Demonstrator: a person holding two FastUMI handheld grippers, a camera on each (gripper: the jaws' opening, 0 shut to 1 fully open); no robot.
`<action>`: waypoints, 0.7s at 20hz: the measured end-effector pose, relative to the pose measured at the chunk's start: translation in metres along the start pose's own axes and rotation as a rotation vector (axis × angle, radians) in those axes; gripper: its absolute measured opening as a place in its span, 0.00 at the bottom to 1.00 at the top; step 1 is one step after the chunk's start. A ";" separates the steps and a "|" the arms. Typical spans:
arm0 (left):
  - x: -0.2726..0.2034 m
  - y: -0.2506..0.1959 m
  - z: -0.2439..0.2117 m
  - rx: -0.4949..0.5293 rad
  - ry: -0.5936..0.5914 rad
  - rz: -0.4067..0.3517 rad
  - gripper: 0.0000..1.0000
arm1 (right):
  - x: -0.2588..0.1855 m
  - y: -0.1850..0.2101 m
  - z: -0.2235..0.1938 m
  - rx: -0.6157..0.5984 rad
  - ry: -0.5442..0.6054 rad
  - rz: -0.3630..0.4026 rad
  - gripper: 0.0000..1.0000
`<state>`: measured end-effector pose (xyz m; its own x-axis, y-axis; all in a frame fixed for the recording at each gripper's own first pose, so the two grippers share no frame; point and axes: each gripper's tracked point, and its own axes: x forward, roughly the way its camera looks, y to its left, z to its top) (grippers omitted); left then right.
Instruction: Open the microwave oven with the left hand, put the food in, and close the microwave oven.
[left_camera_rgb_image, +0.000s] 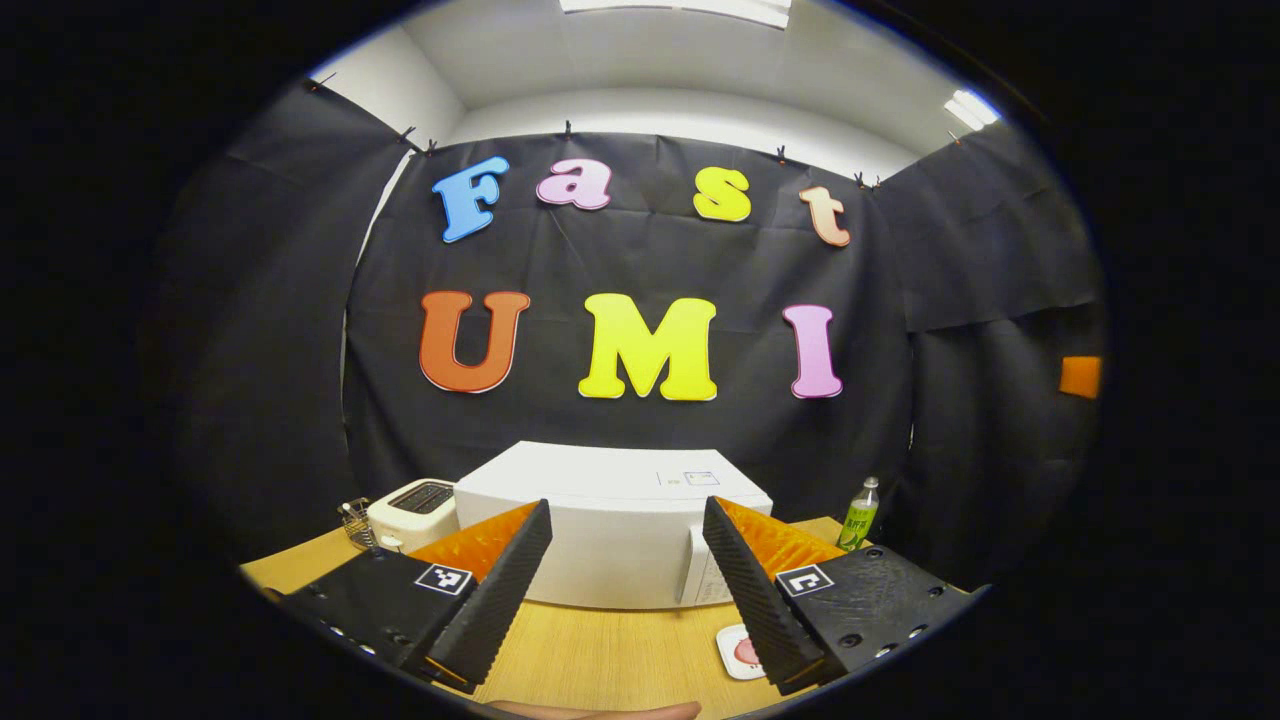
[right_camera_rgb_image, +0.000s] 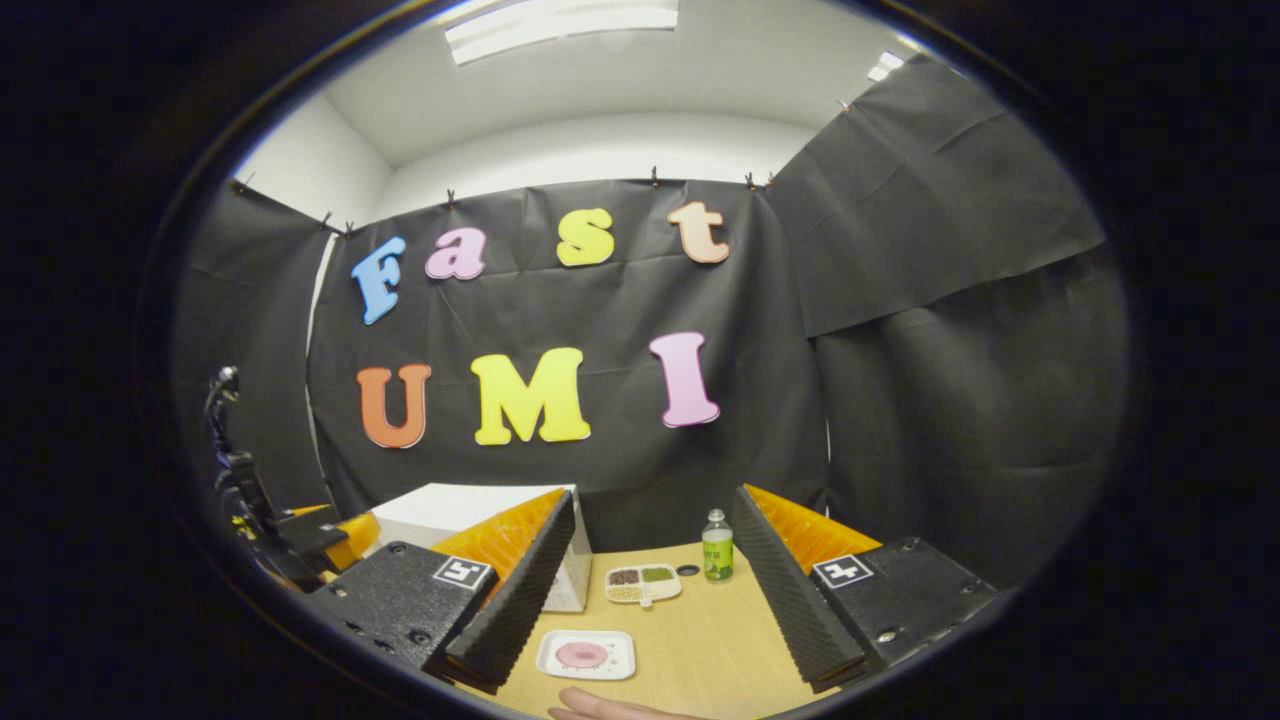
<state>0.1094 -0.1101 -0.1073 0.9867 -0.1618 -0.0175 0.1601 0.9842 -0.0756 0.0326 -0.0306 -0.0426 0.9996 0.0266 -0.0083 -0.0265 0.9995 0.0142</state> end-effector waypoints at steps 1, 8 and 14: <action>0.011 -0.007 -0.013 0.004 0.013 -0.010 0.94 | 0.003 -0.002 -0.003 -0.001 0.000 -0.002 0.94; 0.088 -0.060 -0.088 -0.028 0.079 -0.102 0.95 | 0.013 -0.016 -0.020 0.021 0.007 0.002 0.94; 0.142 -0.075 -0.148 -0.036 0.150 -0.091 0.93 | 0.014 -0.020 -0.031 -0.041 -0.007 0.026 0.94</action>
<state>0.2326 -0.2179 -0.2513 0.9522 -0.2621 -0.1568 0.2451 0.9621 -0.1196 0.0473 -0.0496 -0.0738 0.9986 0.0528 -0.0011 -0.0528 0.9983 -0.0263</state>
